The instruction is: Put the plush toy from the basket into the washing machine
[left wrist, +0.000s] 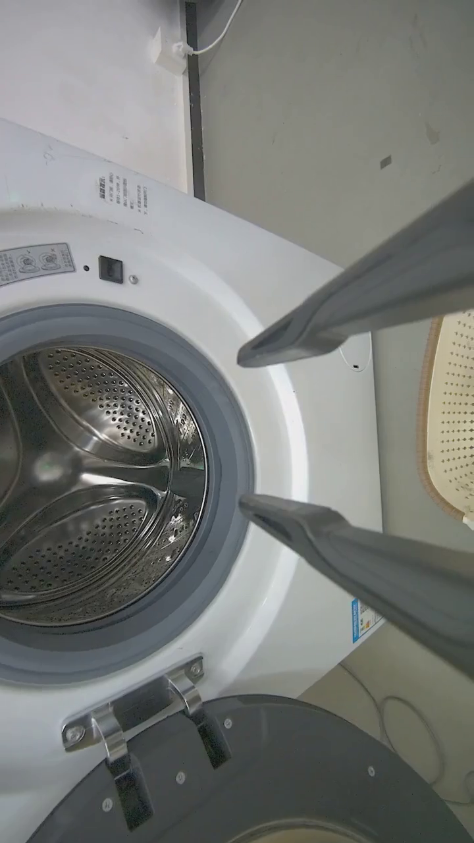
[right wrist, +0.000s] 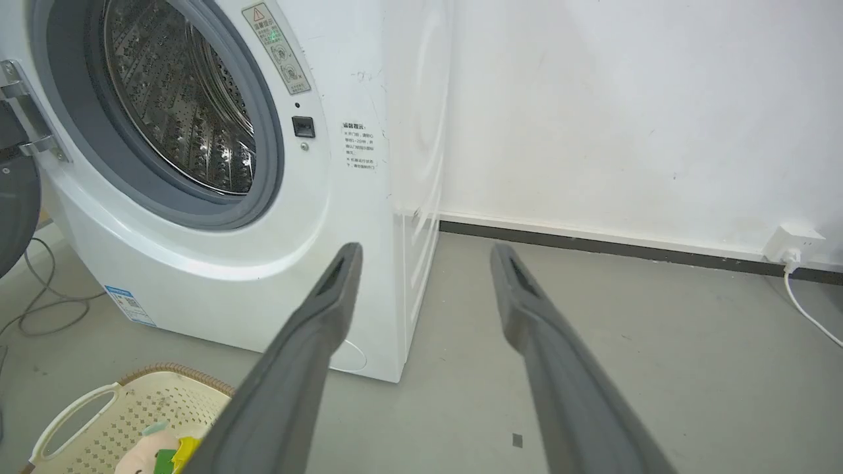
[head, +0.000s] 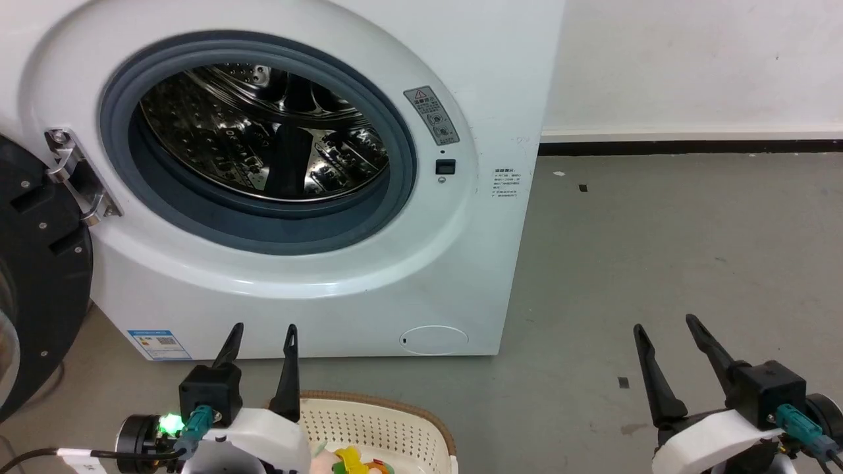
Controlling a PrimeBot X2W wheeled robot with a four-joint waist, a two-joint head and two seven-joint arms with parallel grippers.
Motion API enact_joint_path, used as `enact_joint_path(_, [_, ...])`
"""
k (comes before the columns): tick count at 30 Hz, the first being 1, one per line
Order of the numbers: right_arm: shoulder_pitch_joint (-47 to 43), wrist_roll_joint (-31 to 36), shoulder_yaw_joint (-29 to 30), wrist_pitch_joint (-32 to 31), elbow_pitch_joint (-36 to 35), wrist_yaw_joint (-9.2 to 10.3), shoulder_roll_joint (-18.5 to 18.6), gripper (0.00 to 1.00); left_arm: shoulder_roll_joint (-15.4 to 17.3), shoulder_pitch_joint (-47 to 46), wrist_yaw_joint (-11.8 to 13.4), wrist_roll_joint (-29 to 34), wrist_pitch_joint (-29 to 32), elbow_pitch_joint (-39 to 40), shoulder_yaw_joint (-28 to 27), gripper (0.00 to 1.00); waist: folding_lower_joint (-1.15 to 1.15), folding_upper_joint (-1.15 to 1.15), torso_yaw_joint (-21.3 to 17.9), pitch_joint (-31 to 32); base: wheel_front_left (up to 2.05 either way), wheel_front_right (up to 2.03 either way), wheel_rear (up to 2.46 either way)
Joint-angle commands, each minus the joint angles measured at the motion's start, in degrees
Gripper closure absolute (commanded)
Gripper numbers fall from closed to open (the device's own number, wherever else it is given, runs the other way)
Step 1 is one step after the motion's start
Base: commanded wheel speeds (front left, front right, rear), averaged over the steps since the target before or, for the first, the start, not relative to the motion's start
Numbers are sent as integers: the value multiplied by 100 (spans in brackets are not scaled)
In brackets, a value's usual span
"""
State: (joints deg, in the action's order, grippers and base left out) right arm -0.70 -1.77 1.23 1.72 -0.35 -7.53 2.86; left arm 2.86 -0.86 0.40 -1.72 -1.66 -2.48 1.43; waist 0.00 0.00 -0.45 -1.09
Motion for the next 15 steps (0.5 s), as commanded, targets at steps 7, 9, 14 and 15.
enact_joint_path(7, [66,-39,28,138,-43,1,0,0,4,-96,40,-43,-138,-291,89,0,0,0,-52,-113,0,0,0])
enact_joint_path(9, [80,-49,31,162,-61,1,0,0,7,-124,44,-52,-162,-378,107,0,0,0,-68,-149,0,0,0])
enact_joint_path(14, [115,-110,55,222,-88,1,0,0,28,-222,31,-83,-222,-645,162,0,0,0,-113,-256,0,0,0])
enact_joint_path(15, [122,-119,61,234,-92,1,0,0,34,-244,27,-86,-234,-701,176,0,0,0,-122,-278,0,0,0])
